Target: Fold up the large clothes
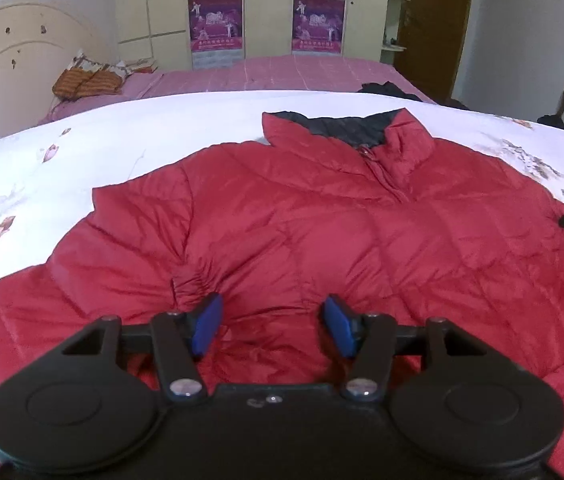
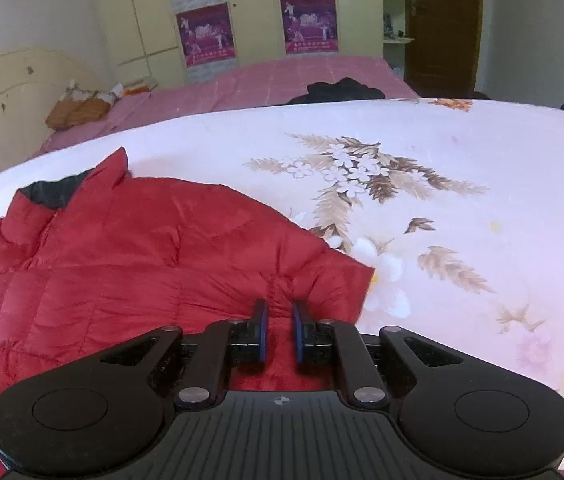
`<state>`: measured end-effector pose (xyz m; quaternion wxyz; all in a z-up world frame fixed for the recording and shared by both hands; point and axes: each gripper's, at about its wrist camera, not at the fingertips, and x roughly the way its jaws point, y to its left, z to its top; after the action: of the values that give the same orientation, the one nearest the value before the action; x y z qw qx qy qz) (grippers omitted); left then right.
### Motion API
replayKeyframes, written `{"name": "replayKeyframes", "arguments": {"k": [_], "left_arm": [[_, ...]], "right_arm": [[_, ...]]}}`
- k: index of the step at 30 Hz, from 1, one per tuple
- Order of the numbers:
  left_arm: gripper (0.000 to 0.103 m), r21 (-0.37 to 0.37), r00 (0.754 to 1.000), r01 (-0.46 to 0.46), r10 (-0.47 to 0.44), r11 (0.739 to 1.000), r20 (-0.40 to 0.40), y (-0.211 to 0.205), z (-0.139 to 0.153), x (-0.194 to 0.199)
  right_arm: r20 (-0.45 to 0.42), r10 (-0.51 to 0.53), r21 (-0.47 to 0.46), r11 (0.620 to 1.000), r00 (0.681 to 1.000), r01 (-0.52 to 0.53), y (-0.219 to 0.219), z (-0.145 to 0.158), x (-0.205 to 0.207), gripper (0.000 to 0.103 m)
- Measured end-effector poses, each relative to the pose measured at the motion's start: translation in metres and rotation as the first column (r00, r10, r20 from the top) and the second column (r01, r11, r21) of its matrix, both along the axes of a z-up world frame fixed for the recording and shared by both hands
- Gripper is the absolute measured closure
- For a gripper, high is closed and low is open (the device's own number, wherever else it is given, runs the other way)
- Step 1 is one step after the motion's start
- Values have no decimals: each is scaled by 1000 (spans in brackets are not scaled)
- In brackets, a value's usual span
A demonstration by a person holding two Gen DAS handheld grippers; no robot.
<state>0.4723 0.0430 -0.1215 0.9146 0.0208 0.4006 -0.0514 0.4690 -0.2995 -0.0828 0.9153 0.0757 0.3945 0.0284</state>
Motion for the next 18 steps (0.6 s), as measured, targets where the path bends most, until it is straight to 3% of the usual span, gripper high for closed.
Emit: {"name": "replayKeyframes", "arguments": {"k": [6,9,11,13,16,18], "left_arm": [[46,-16,998,-27,27,1000,47,5,12,-25],[45,9,999,-24,24,1000,29,4,-2,-23],[46,29,999,-26,25,999,29,0,-3,-23],[45,26,999,-34,33,999,38,-2,8,-27],[37,-14,995,-48,49,999,89,-2,26,-46],[37,-15,994,-54,56,998,93,-5,25,-55]], "right_arm": [[57,13,77,997,998,-17,-6,23,-52,92],[-27,49,16,999,998,-49,10,3,-60,92],[-13,48,1,999,999,-48,13,-3,-63,92],[-22,32,2,999,999,-32,13,7,-63,92],[55,25,29,999,998,-27,10,30,-83,92],[51,33,32,999,998,-34,11,33,-94,92]]}}
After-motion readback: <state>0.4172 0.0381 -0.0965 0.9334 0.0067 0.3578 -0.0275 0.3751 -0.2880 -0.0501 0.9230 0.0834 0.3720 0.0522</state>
